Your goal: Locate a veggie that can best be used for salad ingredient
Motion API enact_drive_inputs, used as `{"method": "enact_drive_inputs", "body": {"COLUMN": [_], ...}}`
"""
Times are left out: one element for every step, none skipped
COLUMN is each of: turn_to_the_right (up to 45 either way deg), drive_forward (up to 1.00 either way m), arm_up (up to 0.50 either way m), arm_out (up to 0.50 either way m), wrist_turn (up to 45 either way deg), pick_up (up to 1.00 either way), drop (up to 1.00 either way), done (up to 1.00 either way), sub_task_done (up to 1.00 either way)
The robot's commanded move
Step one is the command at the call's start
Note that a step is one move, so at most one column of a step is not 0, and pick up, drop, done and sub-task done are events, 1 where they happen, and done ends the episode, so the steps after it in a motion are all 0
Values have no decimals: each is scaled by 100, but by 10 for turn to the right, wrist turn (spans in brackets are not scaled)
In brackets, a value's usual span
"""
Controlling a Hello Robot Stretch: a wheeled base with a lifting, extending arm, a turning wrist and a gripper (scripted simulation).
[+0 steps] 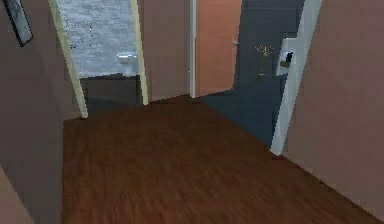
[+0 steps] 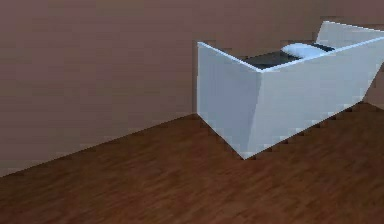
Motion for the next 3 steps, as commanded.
{"method": "enact_drive_inputs", "body": {"turn_to_the_right": [-210, 0, 0], "drive_forward": [0, 100, 100], "arm_up": [0, 0, 0], "arm_out": [0, 0, 0], "wrist_turn": [0, 0, 0], "pick_up": [0, 0, 0], "drop": [0, 0, 0], "done": [0, 0, 0], "sub_task_done": [0, 0, 0]}}
